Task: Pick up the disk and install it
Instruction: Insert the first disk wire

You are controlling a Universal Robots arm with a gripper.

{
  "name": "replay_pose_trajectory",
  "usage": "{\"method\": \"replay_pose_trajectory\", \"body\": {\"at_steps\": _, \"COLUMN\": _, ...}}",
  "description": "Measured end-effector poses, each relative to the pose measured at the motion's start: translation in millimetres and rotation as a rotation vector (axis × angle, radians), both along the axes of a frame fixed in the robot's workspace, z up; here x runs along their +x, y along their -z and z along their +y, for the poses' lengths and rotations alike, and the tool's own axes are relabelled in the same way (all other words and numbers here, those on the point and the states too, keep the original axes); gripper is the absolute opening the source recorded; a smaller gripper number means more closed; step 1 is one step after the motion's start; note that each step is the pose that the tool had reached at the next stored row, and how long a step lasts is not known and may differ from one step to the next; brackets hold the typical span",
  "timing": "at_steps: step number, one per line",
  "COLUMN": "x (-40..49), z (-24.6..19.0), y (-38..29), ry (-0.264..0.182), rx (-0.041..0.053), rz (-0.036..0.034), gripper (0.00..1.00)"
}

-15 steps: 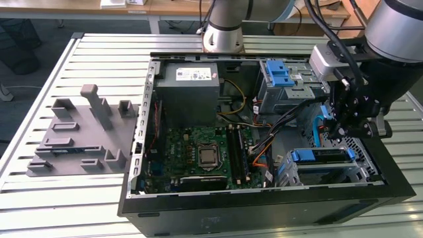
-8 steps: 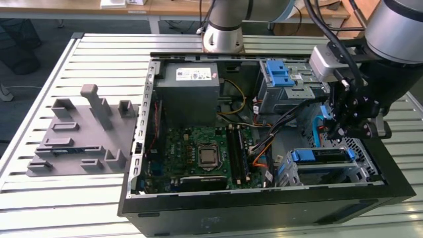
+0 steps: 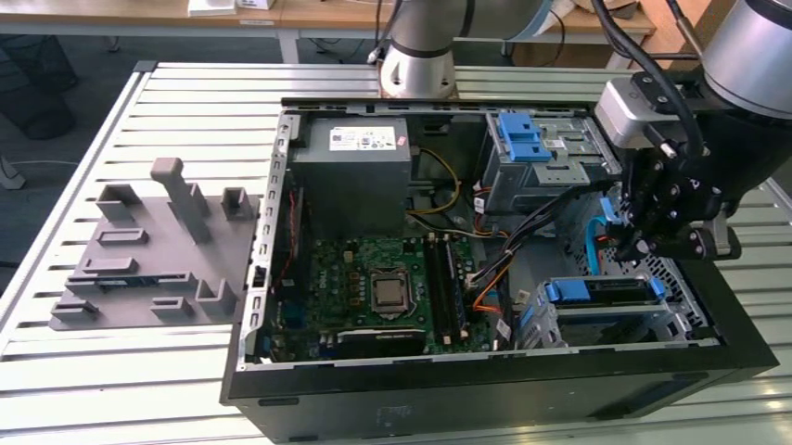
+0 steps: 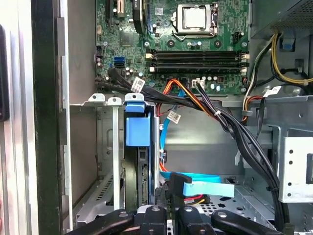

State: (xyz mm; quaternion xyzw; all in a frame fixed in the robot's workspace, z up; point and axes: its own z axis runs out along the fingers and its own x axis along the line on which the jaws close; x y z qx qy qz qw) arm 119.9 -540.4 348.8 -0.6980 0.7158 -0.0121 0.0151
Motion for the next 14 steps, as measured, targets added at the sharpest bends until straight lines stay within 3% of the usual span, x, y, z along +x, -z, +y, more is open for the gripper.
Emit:
{"method": "replay_pose_trajectory", "body": {"at_steps": 2, "x": 1.7, "z": 0.0, "y": 0.2, "ry": 0.001, "rx": 0.0, "rz": 0.0054, "gripper": 0.16}}
{"method": "replay_pose_trajectory", "body": {"at_steps": 10, "x": 1.9, "z": -7.2, "y": 1.8, "ry": 0.026, "rx": 0.0, "rz": 0.0125, "gripper": 0.16}}
{"method": "replay_pose_trajectory", "body": {"at_steps": 14, "x": 5.5, "z": -8.1, "y": 3.8, "ry": 0.026, "rx": -0.0001, "rz": 0.039, "gripper": 0.16}}
